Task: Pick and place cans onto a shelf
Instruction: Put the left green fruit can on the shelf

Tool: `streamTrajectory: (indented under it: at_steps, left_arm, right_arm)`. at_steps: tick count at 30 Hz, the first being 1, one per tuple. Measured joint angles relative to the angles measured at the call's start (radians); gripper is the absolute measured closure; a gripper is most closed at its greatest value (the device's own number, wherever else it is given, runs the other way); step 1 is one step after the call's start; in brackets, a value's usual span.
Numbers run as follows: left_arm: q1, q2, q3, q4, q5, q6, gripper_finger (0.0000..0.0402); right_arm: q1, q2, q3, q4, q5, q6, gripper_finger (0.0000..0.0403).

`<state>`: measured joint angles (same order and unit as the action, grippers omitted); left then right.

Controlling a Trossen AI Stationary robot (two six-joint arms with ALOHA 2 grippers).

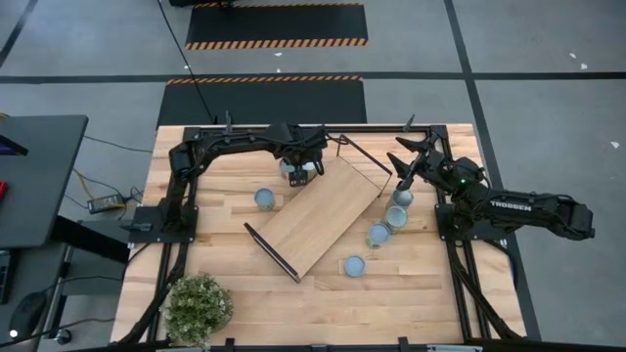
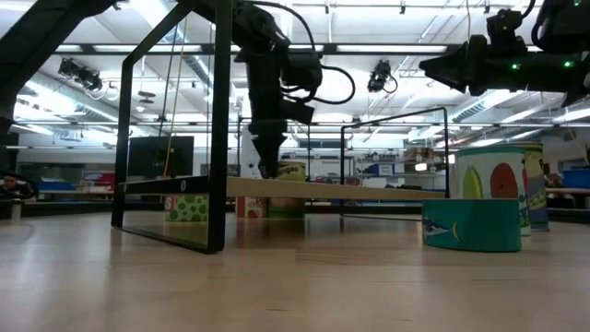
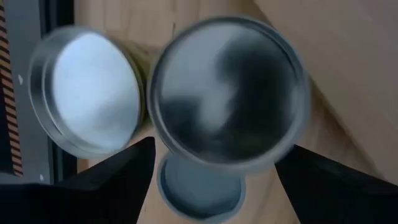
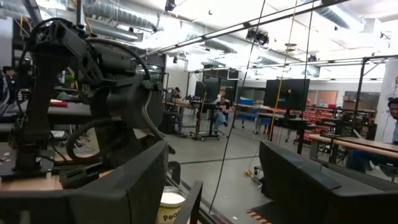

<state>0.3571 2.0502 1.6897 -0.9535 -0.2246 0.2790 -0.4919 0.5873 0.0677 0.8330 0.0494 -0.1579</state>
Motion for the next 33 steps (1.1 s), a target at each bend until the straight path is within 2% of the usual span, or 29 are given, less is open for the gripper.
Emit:
streamTrajectory:
  at_steps: [8,15,19,26,33]
  left_arm:
    - [-0.002,0.019,-0.002,0.029,0.011,-0.005,0.0072]
    - [-0.001,0.023,-0.001,0.123,0.012,-0.004,0.0072]
    - [0.000,0.023,-0.001,0.154,0.058,-0.003,0.0072]
    - [-0.001,0.023,-0.001,0.179,0.062,-0.020,0.0071]
    - [-0.004,0.023,-0.001,0.171,0.019,-0.024,0.0021]
  right_arm:
    - [0.000,0.000,0.000,0.000,0.000,0.001,0.0142]
    - [0.000,0.000,0.000,0.000,0.000,0.002,0.0142]
    - [0.000,0.000,0.000,0.000,-0.001,0.002,0.0142]
    - [0.000,0.000,0.000,0.000,-0.001,0.002,0.0142]
    - [0.000,0.000,0.000,0.000,-0.001,0.003,0.0142]
